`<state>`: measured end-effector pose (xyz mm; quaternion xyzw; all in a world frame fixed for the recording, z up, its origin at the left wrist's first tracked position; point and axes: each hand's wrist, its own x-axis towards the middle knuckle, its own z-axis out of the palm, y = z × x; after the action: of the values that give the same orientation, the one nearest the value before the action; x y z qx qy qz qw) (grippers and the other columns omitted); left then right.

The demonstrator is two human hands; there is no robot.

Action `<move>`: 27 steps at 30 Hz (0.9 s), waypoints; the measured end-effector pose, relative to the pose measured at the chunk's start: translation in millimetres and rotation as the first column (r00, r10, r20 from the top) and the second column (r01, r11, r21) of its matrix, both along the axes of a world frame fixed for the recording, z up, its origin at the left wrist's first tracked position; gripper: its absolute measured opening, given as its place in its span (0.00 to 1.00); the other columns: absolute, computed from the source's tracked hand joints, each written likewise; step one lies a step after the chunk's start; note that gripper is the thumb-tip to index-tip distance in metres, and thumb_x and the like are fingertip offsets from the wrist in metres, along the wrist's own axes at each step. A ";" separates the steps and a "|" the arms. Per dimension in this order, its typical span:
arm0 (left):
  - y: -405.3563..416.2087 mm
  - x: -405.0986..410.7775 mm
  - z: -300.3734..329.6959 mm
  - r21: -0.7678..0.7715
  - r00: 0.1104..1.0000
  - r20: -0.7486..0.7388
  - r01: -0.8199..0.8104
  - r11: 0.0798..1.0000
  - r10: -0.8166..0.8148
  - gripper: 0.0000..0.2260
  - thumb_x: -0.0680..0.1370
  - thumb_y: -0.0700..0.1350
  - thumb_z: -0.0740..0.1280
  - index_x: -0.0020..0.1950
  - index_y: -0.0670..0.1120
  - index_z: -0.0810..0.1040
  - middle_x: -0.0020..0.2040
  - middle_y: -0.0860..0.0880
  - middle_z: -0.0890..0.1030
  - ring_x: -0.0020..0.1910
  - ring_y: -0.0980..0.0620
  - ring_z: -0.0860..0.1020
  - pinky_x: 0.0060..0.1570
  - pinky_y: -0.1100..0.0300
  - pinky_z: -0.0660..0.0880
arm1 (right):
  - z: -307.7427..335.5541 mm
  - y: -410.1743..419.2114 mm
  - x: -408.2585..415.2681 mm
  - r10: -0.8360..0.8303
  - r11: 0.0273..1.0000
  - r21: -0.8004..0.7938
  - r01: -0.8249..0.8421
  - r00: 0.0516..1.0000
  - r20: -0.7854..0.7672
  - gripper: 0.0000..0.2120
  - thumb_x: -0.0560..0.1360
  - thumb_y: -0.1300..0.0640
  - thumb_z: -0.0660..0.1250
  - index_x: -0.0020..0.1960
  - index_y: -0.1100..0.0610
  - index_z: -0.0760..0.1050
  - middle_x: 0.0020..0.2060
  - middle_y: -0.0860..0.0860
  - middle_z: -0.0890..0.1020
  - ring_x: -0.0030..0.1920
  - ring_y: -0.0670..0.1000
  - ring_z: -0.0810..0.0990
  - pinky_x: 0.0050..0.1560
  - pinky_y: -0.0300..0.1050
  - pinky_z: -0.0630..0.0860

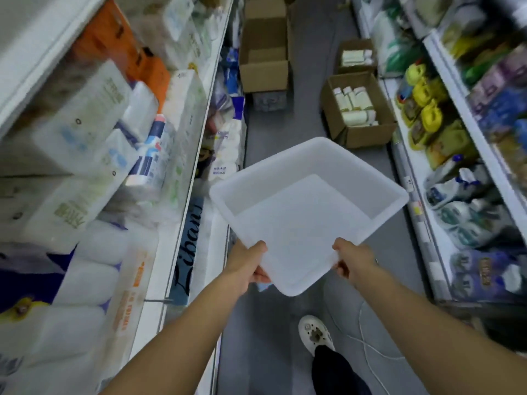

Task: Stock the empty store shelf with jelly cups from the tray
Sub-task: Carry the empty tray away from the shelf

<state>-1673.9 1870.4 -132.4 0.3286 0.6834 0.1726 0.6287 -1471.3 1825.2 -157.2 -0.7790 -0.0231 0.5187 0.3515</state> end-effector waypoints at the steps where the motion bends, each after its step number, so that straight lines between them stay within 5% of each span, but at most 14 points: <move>1: -8.7 -2.2 6.2 0.013 0.999 0.017 0.029 0.999 -0.029 0.11 0.77 0.41 0.64 0.59 0.45 0.73 0.48 0.41 0.82 0.38 0.44 0.81 0.32 0.53 0.80 | 10.4 -15.1 -2.8 -0.035 0.999 0.027 0.034 0.999 0.021 0.07 0.72 0.62 0.67 0.39 0.64 0.71 0.28 0.58 0.75 0.25 0.54 0.70 0.26 0.42 0.67; 11: -120.4 -21.1 58.5 -0.022 0.970 0.177 0.176 0.984 -0.170 0.12 0.78 0.41 0.65 0.61 0.42 0.70 0.45 0.41 0.79 0.38 0.43 0.78 0.24 0.52 0.79 | 92.3 -240.7 -8.4 -0.294 0.950 0.166 0.264 0.936 0.192 0.06 0.72 0.63 0.66 0.47 0.66 0.73 0.30 0.56 0.74 0.24 0.52 0.68 0.21 0.36 0.62; 17: -218.5 17.5 78.7 -0.037 0.911 0.209 0.370 0.928 -0.355 0.05 0.77 0.38 0.63 0.52 0.41 0.74 0.41 0.40 0.80 0.35 0.43 0.79 0.25 0.53 0.79 | 121.2 -366.7 6.3 -0.431 0.898 0.215 0.383 0.864 0.261 0.05 0.71 0.66 0.66 0.36 0.64 0.72 0.20 0.52 0.70 0.17 0.49 0.64 0.21 0.33 0.60; 27: -405.4 34.7 104.8 0.056 0.833 0.197 0.517 0.854 -0.517 0.09 0.75 0.36 0.64 0.54 0.42 0.75 0.36 0.41 0.79 0.26 0.47 0.78 0.28 0.53 0.79 | 127.1 -581.0 9.1 -0.489 0.871 0.197 0.449 0.824 0.285 0.04 0.70 0.64 0.66 0.40 0.66 0.74 0.26 0.58 0.74 0.18 0.52 0.66 0.21 0.37 0.61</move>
<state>-1639.2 1465.0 -27.6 0.4815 0.5007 0.0296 0.7187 -1462.2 1244.3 -30.1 -0.8126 0.0802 0.2777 0.5060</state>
